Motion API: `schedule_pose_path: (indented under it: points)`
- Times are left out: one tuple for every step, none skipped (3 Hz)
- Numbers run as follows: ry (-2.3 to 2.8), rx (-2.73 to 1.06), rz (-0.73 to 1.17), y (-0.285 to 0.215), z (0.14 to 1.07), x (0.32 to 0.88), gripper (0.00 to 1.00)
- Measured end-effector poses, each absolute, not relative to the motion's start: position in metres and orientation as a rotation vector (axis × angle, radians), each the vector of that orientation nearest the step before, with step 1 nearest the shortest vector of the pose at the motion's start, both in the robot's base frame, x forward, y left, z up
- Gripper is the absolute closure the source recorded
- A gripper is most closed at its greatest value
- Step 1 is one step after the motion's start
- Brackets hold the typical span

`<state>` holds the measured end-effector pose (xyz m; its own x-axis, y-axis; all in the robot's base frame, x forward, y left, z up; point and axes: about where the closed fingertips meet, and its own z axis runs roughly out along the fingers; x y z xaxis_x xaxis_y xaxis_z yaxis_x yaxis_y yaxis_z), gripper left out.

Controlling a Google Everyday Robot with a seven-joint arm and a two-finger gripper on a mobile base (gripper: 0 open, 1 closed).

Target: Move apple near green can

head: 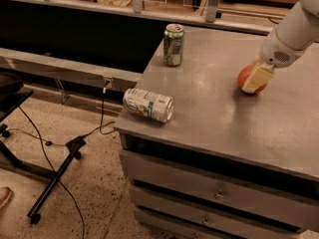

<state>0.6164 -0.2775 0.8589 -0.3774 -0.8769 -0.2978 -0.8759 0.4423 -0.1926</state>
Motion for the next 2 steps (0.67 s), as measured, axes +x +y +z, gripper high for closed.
schedule_pose_path:
  points:
    - [2.345,-1.494,-0.001,-0.2767,0.8570,0.6169,0.71]
    - [2.346,-1.497,0.002,-0.2757,0.8549,0.6174,0.94]
